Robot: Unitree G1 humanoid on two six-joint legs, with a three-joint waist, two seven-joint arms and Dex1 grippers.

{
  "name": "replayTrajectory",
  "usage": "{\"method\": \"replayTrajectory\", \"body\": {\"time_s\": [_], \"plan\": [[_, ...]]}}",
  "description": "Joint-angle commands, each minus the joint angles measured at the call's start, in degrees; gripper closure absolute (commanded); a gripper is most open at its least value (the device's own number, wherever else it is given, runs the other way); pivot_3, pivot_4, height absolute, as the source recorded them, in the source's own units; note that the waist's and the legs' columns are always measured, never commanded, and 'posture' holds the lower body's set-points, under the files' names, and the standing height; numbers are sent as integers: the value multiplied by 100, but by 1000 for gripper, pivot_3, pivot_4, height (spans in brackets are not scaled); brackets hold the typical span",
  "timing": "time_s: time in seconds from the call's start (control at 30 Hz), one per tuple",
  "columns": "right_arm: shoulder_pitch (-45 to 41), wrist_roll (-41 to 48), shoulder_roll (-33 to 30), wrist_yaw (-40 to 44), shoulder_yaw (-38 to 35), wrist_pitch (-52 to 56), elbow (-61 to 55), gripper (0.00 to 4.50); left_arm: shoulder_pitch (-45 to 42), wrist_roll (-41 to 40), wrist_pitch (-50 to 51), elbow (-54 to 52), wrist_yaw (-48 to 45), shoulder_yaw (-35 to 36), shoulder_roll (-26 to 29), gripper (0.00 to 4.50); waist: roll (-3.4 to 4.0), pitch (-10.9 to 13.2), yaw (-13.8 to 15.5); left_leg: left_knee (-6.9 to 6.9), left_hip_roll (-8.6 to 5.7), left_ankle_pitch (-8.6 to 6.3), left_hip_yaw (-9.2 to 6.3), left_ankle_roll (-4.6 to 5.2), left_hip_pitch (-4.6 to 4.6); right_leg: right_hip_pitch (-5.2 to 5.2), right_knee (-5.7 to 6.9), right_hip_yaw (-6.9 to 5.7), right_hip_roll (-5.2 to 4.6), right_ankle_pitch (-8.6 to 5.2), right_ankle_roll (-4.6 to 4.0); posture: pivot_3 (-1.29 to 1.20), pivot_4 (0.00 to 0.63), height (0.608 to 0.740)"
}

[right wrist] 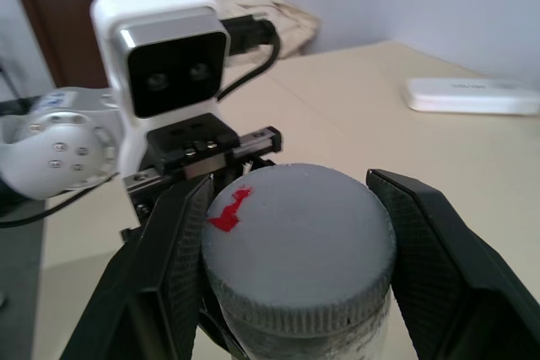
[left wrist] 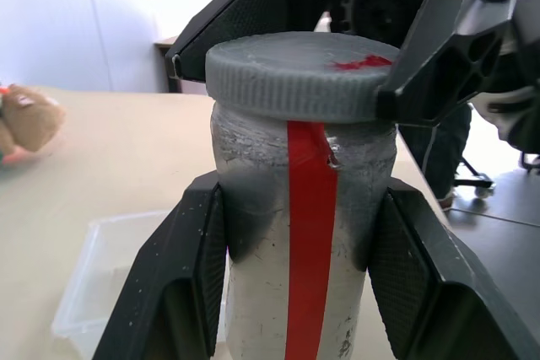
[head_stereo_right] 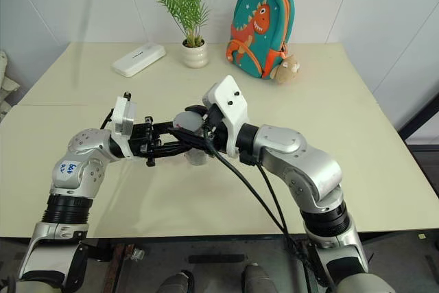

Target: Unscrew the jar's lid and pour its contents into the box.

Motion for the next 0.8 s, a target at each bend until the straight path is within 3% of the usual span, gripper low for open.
{"method": "replayTrajectory", "body": {"time_s": [0.03,0.23,0.5,0.67,0.8], "plan": [[-198,411,-118,954,99,-361,-201,1947,-68,-11,23,127,-29,97,108,2545,0,0,1,0,0,0,0,0,0,0,0,0,1,0,0,0,150,740],[-267,436,-323,1731,162,-574,-38,1947,-128,89,-120,350,-172,54,81,2545,0,0,5,0,0,0,0,0,-1,0,-1,0,1,0,0,0,150,740],[-346,242,-289,1784,187,-710,228,1947,-249,101,-239,390,-277,-56,63,2545,0,0,5,0,1,0,0,0,-1,0,-1,0,1,0,0,0,150,740],[-418,140,-214,1577,125,-745,364,201,-302,82,-253,368,-385,-120,63,2545,0,0,4,0,1,-1,0,1,0,0,-1,0,2,0,0,0,150,740],[-453,106,-190,1524,84,-722,381,21,-308,49,-245,319,-475,-146,68,2545,0,0,11,0,1,-1,0,1,-1,0,-1,-1,1,0,0,0,150,740]]}}
